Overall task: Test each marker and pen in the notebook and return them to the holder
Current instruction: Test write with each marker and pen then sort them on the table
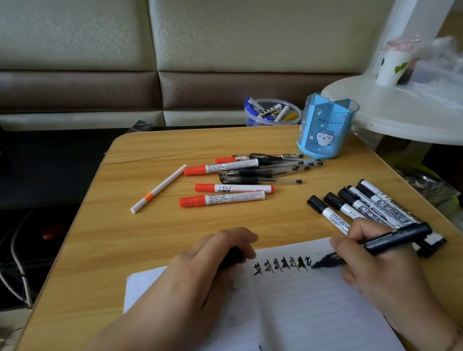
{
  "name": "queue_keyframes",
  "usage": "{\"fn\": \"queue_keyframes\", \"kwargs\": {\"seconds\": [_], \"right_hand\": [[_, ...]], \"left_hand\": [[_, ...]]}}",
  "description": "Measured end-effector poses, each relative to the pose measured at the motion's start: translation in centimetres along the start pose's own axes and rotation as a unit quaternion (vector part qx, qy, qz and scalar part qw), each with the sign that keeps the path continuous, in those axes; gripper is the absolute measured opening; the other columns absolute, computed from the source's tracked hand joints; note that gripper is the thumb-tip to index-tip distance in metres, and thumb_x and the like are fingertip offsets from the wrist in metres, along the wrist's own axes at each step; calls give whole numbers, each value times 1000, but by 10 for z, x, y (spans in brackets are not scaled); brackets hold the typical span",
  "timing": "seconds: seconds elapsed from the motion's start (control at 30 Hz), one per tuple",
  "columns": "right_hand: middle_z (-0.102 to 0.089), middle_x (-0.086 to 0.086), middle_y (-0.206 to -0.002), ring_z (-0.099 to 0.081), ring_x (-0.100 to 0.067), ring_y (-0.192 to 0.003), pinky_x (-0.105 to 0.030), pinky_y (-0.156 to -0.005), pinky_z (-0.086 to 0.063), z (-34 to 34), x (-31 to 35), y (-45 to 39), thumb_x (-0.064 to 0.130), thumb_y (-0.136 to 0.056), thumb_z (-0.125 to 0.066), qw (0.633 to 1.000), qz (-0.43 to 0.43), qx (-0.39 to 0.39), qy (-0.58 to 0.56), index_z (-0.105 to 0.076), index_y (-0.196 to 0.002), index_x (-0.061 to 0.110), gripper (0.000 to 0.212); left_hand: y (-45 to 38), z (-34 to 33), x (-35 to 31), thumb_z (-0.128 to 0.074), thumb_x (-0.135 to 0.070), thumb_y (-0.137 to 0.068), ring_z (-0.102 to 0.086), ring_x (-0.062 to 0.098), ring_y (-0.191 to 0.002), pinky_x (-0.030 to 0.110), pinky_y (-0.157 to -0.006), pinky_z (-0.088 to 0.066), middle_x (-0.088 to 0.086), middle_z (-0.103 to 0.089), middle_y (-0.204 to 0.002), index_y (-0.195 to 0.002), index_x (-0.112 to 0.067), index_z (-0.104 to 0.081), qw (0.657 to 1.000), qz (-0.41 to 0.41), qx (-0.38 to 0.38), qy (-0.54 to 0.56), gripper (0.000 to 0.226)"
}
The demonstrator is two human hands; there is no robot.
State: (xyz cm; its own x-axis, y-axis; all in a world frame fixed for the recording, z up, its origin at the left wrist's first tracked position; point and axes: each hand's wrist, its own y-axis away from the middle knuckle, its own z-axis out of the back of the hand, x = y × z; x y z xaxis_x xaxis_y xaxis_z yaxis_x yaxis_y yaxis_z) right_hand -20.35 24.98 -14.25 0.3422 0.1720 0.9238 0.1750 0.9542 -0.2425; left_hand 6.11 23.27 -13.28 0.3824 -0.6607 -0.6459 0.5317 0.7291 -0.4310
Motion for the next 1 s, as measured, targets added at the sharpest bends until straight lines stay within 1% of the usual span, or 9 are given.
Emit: {"fn": "queue_keyframes", "kwargs": {"seconds": [0.1, 0.27, 0.4, 0.47, 0.53, 0.63, 0.7, 0.83, 1.0], "right_hand": [[-42, -1, -39, -40, -17, -35, -22, -39, -33, -1, 4, 1, 8, -89, -64, 1000, 11, -6, 3, -46, -52, 20, 42], [-36, 0, -41, -33, -14, -35, -23, -40, -29, 0, 10, 2, -1, -86, -64, 997, -37, -20, -63, -44, -52, 12, 42], [-49, -2, -47, -42, -11, -41, -19, -39, -36, 2, 20, 6, 26, -70, -73, 993, -7, 5, -117, -54, -68, 16, 22], [-62, -8, -60, -50, -16, -50, -20, -44, -41, 4, 24, 7, 42, -64, -80, 992, 7, 35, -121, -64, -75, 19, 30], [-68, -18, -76, -49, -31, -58, -24, -44, -39, 6, 23, 9, 55, -61, -82, 985, 18, 86, -150, -71, -88, 20, 46], [-71, -20, -78, -54, -31, -57, -26, -45, -39, 5, 22, 10, 36, -67, -75, 971, 28, 143, -190, -74, -91, 20, 29], [-71, -21, -79, -58, -32, -55, -23, -49, -41, 3, 22, 11, 26, -71, -65, 966, 42, 174, -188, -74, -95, 16, 28], [-73, -21, -85, -61, -30, -54, -17, -53, -44, -1, 25, 13, 24, -76, -60, 962, 51, 200, -177, -73, -102, 12, 32], [-75, -17, -90, -63, -28, -55, -19, -60, -48, -2, 29, 15, 26, -79, -61, 964, 48, 221, -141, -74, -106, 20, 31]], "left_hand": [[0, -1, -1, -59, 2, -90, -64, -1, -104, 13, -88, -47, -23, -61, -118, -124, -36, -47, 1000, 9, -8, 24, 53], [1, 2, -6, -69, -6, -84, -65, -7, -99, 6, -82, -46, -24, -66, -113, -116, -26, -59, 999, 24, -21, 34, 39], [1, 2, -14, -78, -8, -81, -67, -10, -90, 2, -66, -44, -36, -67, -100, -96, -43, -49, 992, 91, -46, 71, 49], [2, 1, -12, -81, -12, -78, -67, -9, -90, 5, -67, -48, -33, -69, -99, -94, -45, -51, 991, 94, -48, 82, 47], [1, 1, -9, -77, -20, -77, -69, -4, -91, 14, -73, -55, -26, -71, -99, -98, -39, -57, 993, 74, -56, 71, 35], [1, 2, -5, -71, -35, -81, -69, 5, -80, 22, -70, -54, -21, -69, -96, -102, -33, -60, 996, 37, -76, 25, 23], [-1, 2, -5, -65, -42, -83, -65, 5, -77, 21, -68, -51, -20, -67, -96, -102, -33, -59, 996, 18, -85, 0, 21], [-1, 0, -4, -64, -41, -85, -60, 1, -74, 9, -66, -45, -21, -62, -95, -103, -33, -59, 996, -5, -83, -24, 20], [-1, -1, -2, -64, -36, -89, -61, 5, -75, 20, -67, -49, -16, -64, -94, -108, -31, -60, 997, -32, -64, -13, 21]]}}
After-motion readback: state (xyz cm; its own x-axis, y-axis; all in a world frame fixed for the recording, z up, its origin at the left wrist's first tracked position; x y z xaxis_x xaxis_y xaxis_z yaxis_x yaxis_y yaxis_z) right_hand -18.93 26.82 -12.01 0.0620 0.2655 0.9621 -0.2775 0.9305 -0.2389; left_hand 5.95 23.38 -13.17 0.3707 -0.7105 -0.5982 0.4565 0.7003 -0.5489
